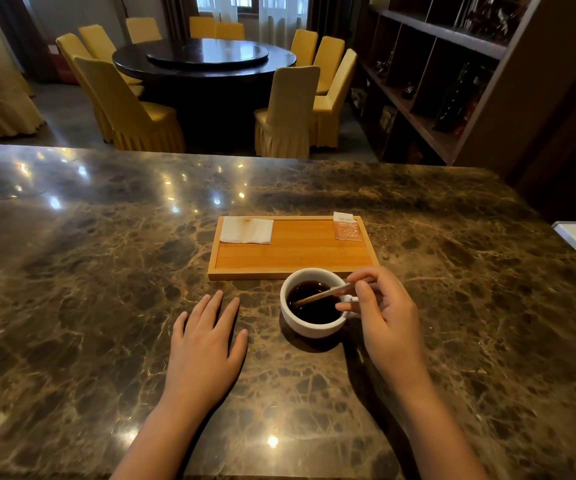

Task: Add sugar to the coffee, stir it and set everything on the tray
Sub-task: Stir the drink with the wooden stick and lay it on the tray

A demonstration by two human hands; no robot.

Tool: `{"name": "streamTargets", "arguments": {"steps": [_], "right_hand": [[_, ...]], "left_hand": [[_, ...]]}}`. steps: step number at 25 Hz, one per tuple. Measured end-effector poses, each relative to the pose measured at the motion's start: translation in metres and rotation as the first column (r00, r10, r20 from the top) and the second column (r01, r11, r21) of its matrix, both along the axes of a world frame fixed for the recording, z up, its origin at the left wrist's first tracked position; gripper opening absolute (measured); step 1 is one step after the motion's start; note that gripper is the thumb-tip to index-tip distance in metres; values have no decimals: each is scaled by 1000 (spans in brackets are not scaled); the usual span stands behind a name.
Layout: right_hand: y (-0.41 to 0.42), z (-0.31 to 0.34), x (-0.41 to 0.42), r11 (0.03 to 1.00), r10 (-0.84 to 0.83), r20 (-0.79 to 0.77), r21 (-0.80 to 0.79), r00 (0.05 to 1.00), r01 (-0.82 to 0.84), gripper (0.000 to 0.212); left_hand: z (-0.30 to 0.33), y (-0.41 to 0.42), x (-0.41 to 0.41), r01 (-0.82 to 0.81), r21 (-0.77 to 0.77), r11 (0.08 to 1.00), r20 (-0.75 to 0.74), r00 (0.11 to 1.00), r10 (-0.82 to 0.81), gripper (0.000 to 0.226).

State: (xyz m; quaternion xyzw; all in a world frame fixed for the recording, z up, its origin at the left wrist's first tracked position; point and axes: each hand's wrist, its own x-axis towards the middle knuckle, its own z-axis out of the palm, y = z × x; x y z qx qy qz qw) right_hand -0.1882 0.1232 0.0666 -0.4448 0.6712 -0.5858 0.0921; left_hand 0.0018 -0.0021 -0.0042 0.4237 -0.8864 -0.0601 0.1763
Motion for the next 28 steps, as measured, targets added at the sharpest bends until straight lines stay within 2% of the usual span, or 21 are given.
{"name": "streamTargets", "arguments": {"steps": [5, 10, 12, 16, 19, 22, 25, 28], "right_hand": [[-1, -4, -8, 998, -51, -203, -31, 978, 46, 16], [14, 2, -13, 999, -7, -300, 48, 954, 23, 20], [18, 6, -12, 998, 9, -237, 60, 971, 6, 20], [13, 6, -6, 999, 32, 20, 31, 999, -32, 17], [3, 1, 1, 1000, 10, 53, -7, 999, -10, 18], [3, -2, 0, 997, -70, -100, -25, 993, 67, 14], [11, -2, -6, 990, -136, -301, -16, 944, 138, 21], [19, 0, -9, 988, -128, -348, 32, 929, 148, 18]], "left_hand": [[1, 0, 0, 2, 1, 1000, -3, 1000, -2, 59], [1, 1, 0, 2, -8, 1000, 4, 1000, -2, 57], [1, 1, 0, -1, -11, 1000, 5, 1000, 1, 57], [1, 0, -1, 0, -4, 1000, 7, 1000, 0, 58], [1, 0, 0, -2, -4, 1000, 5, 1000, 2, 58], [1, 0, 0, 0, -1, 1000, -5, 1000, 0, 58], [1, 0, 0, -1, -4, 1000, -3, 1000, 1, 58], [1, 0, 0, 2, -2, 1000, -2, 1000, -2, 59]]}}
